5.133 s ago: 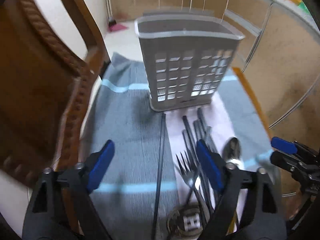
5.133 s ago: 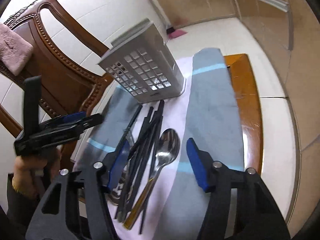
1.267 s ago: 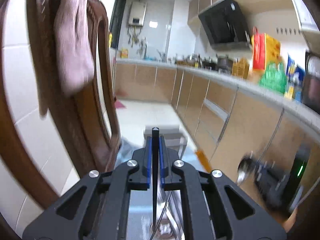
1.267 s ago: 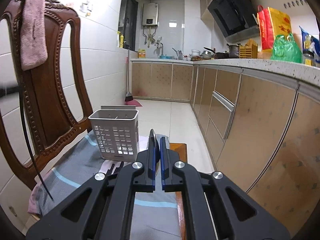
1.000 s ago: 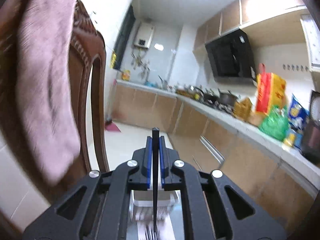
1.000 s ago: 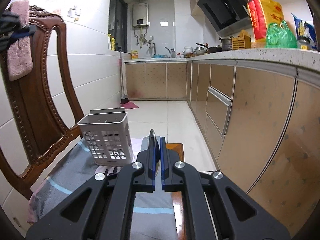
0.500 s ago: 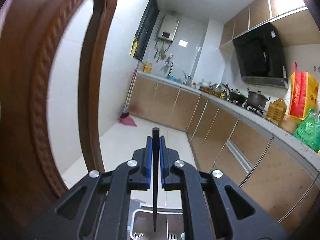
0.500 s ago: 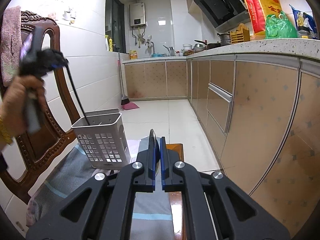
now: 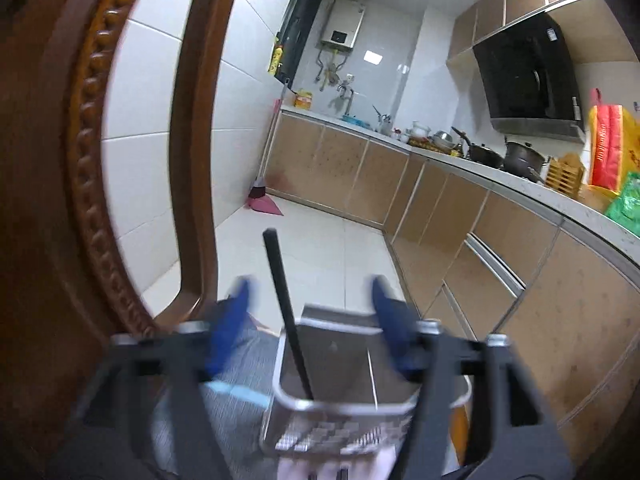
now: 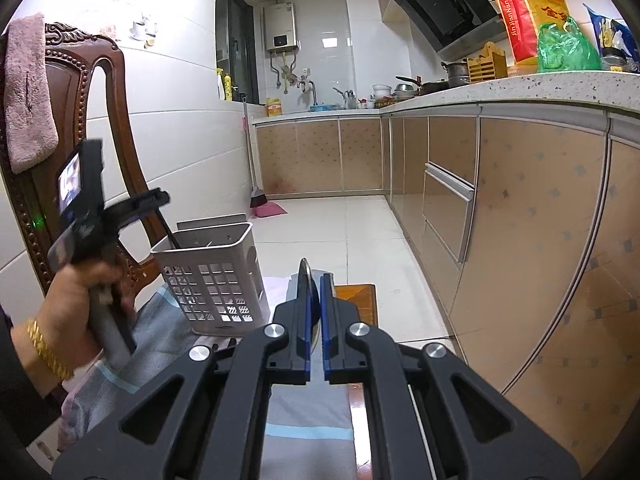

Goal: Organize utensils
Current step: 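Lower the chopstick into the grey holder and open the left tool, then lower the silver spoon into the grey holder and open the right tool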

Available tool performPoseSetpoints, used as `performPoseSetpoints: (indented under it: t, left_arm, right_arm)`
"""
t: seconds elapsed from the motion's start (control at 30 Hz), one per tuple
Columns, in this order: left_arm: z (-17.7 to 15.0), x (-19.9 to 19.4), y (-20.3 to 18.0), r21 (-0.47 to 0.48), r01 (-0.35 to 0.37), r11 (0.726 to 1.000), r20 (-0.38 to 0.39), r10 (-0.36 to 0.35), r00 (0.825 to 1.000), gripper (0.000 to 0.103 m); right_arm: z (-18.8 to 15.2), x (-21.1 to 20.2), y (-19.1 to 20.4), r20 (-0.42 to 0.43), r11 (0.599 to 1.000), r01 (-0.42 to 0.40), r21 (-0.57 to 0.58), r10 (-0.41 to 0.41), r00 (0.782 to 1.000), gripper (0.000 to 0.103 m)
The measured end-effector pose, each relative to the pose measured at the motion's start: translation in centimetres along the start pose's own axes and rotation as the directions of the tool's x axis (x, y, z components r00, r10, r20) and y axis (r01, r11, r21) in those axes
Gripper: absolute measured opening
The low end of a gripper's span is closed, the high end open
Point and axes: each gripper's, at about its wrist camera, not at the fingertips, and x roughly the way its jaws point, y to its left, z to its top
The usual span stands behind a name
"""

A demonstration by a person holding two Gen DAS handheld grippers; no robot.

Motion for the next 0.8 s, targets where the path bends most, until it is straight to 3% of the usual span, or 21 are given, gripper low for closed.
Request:
performPoseSetpoints:
  t: [0.07,0.2,0.33,0.43,0.6,0.8]
  left_arm:
    - [-0.8,-2.1,0.5,0.015,0.029,0.999,-0.009,-0.029,1.0,0.068]
    - [-2.5,-8.1,2.1,0.027,0.075,0.997,-0.04,-0.073,0.997,0.087]
    - [-4.5,-14.1,3.6,0.072,0.025,0.997,-0.079,-0.019,0.997,0.09]
    - [-5.3,-15.9,3.6,0.111,-0.007,0.994,-0.154,0.024,0.988,0.09]
    - [-7.2,-17.3,3.1,0.232,-0.028,0.972,-0.127,0.059,0.99,0.09]
    - [-7.1,-17.1,2.8,0.239,0.008,0.971,-0.148,0.028,0.989,0.09]
  right_arm:
    - [0.0,-0.1,0.0,0.004,1.0,-0.003,0.002,0.003,1.0,0.005]
    - [0.1,-0.3,0.2,0.006,1.0,-0.01,0.009,0.01,1.0,0.005]
    - [-0.1,-0.3,0.4,-0.002,1.0,-0.011,0.004,0.011,1.0,0.005]
    - [-0.2,-0.5,0.5,-0.005,1.0,-0.008,0.007,0.008,1.0,0.005]
    - [-0.6,-1.0,1.6,-0.007,1.0,0.0,-0.021,0.0,1.0,0.005]
    - [-1.2,-1.3,3.0,-0.013,0.998,0.02,-0.06,-0.021,1.0,0.005]
